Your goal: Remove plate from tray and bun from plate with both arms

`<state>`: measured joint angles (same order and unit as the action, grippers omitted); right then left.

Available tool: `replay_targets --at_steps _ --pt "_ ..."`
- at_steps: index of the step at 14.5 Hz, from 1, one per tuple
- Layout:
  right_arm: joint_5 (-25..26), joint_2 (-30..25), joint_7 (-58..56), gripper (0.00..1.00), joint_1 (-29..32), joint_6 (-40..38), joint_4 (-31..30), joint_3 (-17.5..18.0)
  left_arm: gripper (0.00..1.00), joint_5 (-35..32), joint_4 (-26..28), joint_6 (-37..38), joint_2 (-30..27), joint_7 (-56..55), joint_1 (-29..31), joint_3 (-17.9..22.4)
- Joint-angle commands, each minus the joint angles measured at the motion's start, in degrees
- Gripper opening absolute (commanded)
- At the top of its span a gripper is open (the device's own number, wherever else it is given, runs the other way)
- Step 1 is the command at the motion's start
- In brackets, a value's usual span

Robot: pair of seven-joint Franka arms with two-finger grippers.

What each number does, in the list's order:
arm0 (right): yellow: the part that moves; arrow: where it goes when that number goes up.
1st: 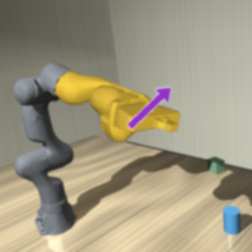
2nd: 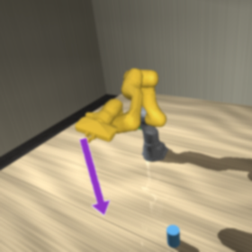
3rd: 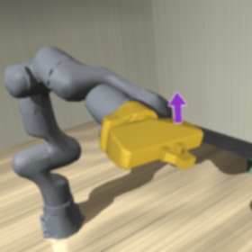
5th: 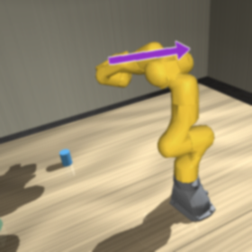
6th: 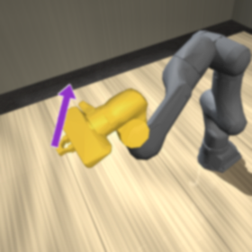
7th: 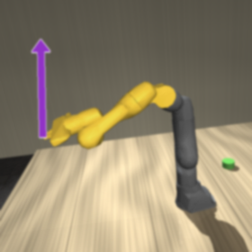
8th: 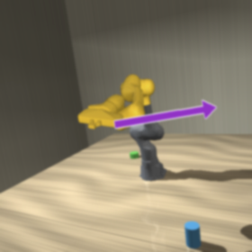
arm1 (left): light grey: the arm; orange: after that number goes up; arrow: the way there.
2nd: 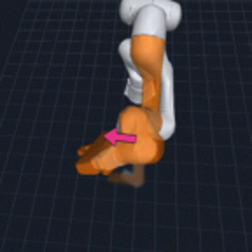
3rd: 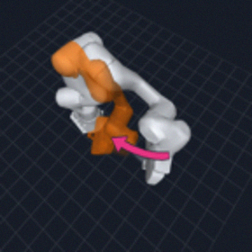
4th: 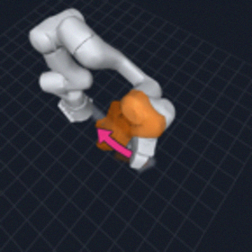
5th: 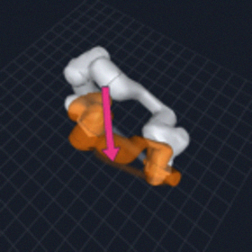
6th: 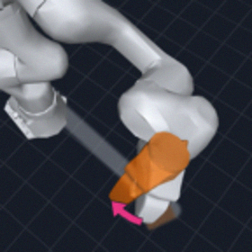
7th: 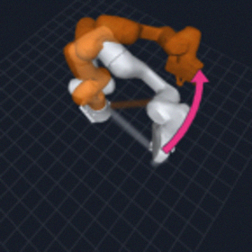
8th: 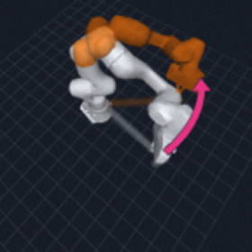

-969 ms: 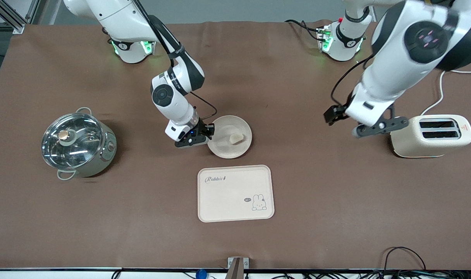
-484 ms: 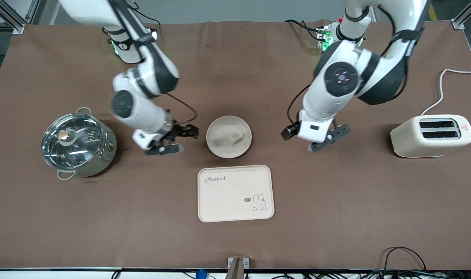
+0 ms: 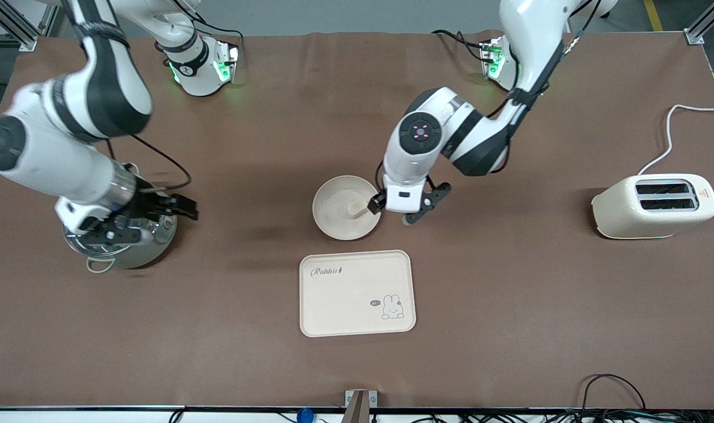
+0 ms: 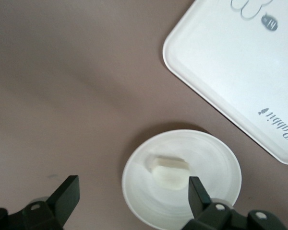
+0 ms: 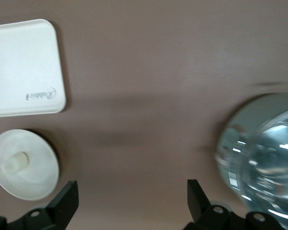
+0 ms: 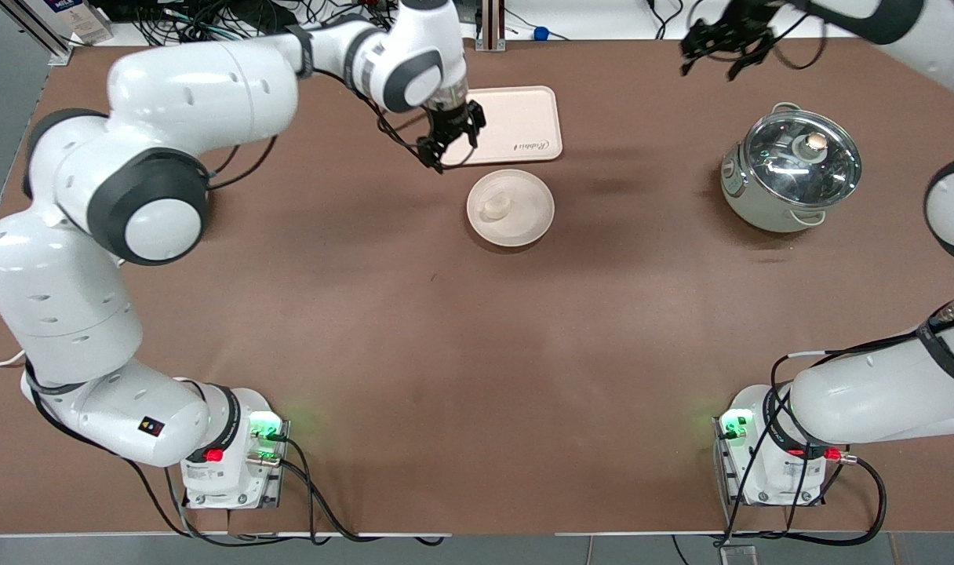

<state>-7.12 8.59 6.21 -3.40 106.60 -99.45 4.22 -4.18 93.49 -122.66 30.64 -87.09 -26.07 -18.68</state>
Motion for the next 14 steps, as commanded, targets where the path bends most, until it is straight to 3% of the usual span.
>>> replay_targets --at_steps 1,7,10,14 --pt "2.54 -7.6 -5.49 1.0 6.72 -7.34 0.04 1.05 1.0 -3.03 -2.43 -2.84 3.8 -7.98 -2.58 -0.04" --pt "2.99 -15.7 -10.96 1.0 15.35 -17.99 2.51 0.96 1.0 -3.29 -5.6 -9.87 10.84 -18.9 -7.5 0.67" --pt "3.08 -16.32 -9.65 1.0 15.97 -23.36 7.24 1.05 0.99 -3.29 -5.6 -12.86 12.6 -19.61 -8.39 1.72" --pt "3.51 -15.88 -9.64 1.0 16.06 -22.67 7.34 1.23 0.95 -3.29 -5.6 -13.4 14.53 -19.52 -9.88 4.88"
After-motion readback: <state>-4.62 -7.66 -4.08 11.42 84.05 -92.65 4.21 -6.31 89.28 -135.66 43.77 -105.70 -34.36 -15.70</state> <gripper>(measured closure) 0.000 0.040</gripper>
